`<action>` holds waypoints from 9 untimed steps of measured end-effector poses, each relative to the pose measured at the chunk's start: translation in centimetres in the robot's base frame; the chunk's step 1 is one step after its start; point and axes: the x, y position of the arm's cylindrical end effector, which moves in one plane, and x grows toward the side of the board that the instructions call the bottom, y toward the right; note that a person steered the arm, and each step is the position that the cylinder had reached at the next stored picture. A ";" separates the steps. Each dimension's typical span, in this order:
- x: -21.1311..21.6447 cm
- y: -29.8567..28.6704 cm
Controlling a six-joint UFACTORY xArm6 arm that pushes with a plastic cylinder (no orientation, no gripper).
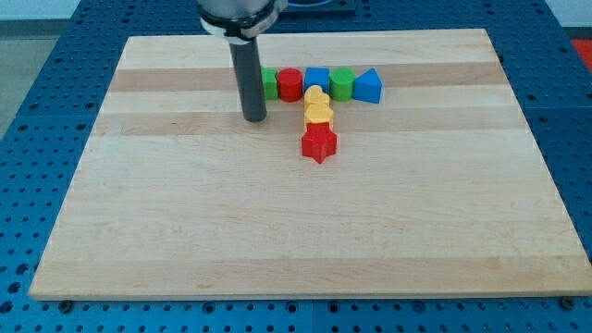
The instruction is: Nudge the red circle to down
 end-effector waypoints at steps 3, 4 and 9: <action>-1.0 2.0; -1.0 2.0; -12.2 -0.5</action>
